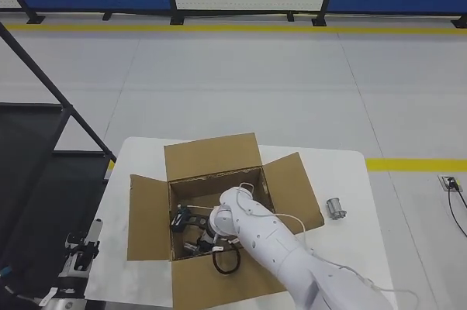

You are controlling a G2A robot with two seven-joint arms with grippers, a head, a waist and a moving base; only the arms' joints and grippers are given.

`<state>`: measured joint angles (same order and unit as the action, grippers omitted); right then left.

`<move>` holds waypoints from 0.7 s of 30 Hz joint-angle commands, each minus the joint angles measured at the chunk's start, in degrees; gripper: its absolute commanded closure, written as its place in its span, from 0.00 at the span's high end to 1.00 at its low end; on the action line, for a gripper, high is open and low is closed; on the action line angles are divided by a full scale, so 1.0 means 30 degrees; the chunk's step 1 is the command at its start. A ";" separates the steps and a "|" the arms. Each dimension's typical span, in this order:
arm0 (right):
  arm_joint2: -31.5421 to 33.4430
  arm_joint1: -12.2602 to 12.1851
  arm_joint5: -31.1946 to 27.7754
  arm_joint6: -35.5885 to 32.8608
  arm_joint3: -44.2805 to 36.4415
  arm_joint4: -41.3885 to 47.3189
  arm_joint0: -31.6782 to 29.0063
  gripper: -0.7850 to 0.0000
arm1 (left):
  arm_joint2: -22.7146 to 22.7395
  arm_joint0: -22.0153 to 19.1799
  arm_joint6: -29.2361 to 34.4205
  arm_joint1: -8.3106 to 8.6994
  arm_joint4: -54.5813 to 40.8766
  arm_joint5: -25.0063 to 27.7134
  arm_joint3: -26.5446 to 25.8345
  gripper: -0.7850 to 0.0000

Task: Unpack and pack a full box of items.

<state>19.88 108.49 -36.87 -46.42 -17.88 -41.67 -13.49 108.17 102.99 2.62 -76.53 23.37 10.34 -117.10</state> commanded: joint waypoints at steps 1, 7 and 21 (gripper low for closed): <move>0.0026 0.0089 -0.0219 -0.0012 0.0195 0.0012 -0.0009 0.79 | 0.0000 0.0000 0.0000 0.0000 0.0000 0.0000 0.0000 1.00; 0.0105 0.0370 -0.0666 -0.0231 0.0722 0.0037 0.0040 0.67 | 0.0000 0.0000 0.0000 0.0000 0.0000 0.0000 0.0000 1.00; 0.0351 0.0749 -0.1269 0.0245 0.1832 -0.0102 0.0197 0.02 | 0.0000 0.0000 0.0000 0.0000 0.0000 0.0000 0.0000 1.00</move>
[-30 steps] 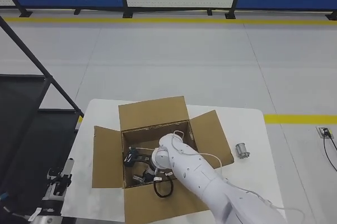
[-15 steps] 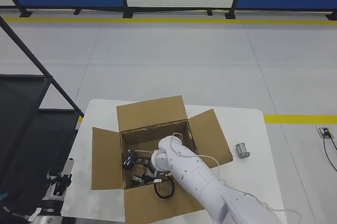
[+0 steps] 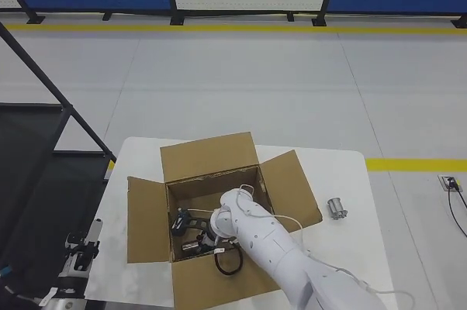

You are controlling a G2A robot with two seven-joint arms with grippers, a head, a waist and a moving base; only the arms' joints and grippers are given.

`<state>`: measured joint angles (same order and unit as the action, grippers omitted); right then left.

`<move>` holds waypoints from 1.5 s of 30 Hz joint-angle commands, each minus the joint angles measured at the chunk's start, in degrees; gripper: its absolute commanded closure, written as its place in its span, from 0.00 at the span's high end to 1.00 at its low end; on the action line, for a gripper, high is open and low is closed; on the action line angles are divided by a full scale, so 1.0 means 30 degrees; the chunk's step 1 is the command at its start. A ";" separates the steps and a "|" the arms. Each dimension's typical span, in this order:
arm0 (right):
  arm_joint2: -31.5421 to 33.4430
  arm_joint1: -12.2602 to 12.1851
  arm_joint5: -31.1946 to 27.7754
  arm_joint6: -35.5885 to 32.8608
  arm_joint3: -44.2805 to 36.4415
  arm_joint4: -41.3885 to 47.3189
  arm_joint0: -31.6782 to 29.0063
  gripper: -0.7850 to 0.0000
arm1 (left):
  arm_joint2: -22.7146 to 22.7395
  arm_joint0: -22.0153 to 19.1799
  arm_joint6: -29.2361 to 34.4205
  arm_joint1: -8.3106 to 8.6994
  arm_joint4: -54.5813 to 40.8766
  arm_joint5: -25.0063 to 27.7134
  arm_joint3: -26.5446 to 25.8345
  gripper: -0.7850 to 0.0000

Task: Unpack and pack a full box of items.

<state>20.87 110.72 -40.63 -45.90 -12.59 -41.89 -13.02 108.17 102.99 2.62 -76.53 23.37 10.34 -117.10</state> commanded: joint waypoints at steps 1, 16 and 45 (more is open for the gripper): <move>0.0042 0.0007 -0.0016 0.0165 0.0119 -0.0060 0.0080 0.01 | 0.0000 0.0000 0.0000 0.0000 0.0000 0.0000 0.0000 1.00; 0.0295 -0.0314 0.0084 0.1171 0.0154 -0.0825 0.0477 0.18 | 0.0000 0.0000 0.0000 0.0000 0.0000 0.0000 0.0000 1.00; 0.0980 -0.1246 -0.3825 -0.0873 -0.1634 -0.1147 0.0809 0.44 | 0.0000 0.0000 0.0000 0.0000 0.0000 0.0000 0.0000 1.00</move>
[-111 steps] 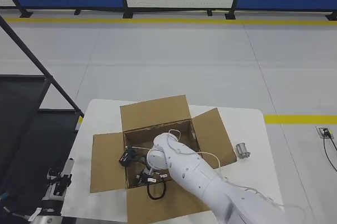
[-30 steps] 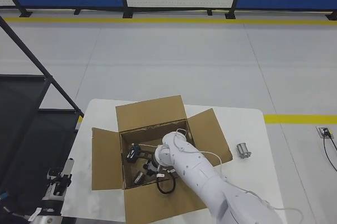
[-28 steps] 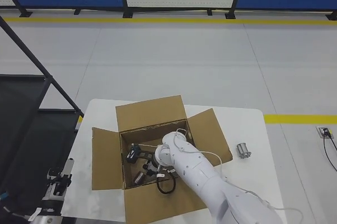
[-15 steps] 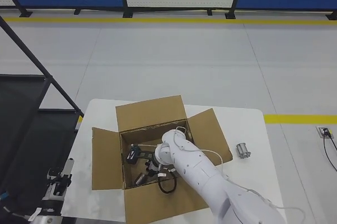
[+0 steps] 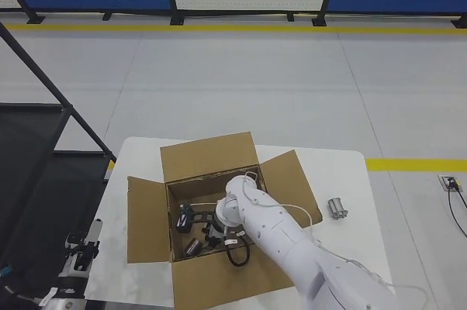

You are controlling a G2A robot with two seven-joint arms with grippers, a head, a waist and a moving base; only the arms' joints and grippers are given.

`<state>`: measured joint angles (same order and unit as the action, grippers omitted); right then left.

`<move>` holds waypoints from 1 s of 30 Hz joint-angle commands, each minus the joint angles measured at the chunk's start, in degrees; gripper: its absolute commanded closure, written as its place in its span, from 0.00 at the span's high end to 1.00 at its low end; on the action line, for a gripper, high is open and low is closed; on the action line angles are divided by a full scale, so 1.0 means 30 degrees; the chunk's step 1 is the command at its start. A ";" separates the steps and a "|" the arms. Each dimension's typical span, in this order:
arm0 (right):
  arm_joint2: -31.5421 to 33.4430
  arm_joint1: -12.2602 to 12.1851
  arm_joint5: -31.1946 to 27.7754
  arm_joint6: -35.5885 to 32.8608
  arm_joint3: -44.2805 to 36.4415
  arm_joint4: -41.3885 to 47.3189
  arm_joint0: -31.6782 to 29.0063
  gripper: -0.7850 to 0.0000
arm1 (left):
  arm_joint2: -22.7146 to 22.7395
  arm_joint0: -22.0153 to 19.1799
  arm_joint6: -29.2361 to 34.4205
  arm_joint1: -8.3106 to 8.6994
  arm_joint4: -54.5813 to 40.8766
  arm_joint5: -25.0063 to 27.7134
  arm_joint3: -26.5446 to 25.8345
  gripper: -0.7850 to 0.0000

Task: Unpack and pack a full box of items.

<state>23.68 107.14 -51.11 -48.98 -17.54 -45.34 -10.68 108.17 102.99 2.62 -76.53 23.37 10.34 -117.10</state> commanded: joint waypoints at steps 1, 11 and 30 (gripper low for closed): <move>0.0074 -0.0085 -0.0352 0.0298 -0.0007 -0.0008 0.0023 0.43 | 0.0000 0.0000 0.0000 0.0000 0.0000 0.0000 0.0000 1.00; 0.0229 -0.0069 -0.0902 0.1382 0.0070 0.0068 -0.0356 0.45 | 0.0000 0.0000 0.0000 0.0000 0.0000 0.0000 0.0000 1.00; -0.0377 0.0183 0.0494 0.5465 0.0316 -0.2742 -0.0951 1.00 | 0.0000 0.0000 0.0000 0.0000 0.0000 0.0000 0.0000 1.00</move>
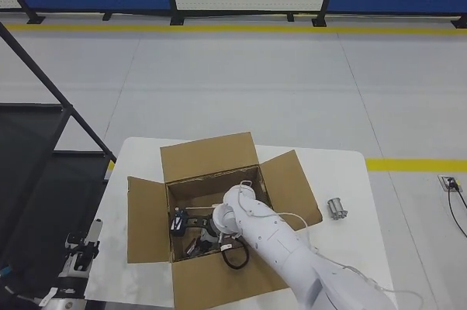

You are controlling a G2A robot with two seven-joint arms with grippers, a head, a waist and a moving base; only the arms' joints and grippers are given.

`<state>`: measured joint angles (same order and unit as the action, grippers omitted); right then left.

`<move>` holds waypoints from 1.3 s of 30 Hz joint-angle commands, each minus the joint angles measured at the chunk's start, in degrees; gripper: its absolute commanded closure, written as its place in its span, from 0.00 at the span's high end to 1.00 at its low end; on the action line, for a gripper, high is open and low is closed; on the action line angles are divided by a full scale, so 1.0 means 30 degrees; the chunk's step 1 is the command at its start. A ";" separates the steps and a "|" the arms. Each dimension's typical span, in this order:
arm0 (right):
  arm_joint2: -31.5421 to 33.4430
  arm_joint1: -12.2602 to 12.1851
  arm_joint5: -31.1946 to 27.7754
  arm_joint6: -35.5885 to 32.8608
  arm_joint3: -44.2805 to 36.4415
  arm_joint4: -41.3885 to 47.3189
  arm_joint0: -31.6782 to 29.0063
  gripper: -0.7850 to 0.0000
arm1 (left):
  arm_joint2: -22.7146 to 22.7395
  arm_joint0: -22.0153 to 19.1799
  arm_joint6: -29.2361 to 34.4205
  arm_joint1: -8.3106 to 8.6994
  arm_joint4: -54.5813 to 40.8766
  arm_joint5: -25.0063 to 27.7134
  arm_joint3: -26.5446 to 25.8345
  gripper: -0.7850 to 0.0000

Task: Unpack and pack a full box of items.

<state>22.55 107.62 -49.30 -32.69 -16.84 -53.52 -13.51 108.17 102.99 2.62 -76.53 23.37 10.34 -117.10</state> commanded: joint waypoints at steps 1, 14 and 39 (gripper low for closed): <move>-0.0017 0.0064 -0.0201 0.0034 0.0107 -0.0058 -0.0039 1.00 | 0.0000 0.0000 0.0000 0.0000 0.0000 0.0000 0.0000 1.00; 0.0014 0.0712 -0.0200 -0.0264 0.0928 0.0060 -0.0228 0.91 | 0.0000 0.0000 0.0000 0.0000 0.0000 0.0000 0.0000 1.00; 0.0618 0.0979 0.0814 -0.0314 0.2323 0.0350 0.0582 0.14 | 0.0000 0.0000 0.0000 0.0000 0.0000 0.0000 0.0000 1.00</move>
<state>24.29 110.70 -47.05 -33.91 -10.08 -52.41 -12.01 108.17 102.99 2.62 -76.53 23.37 10.34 -117.10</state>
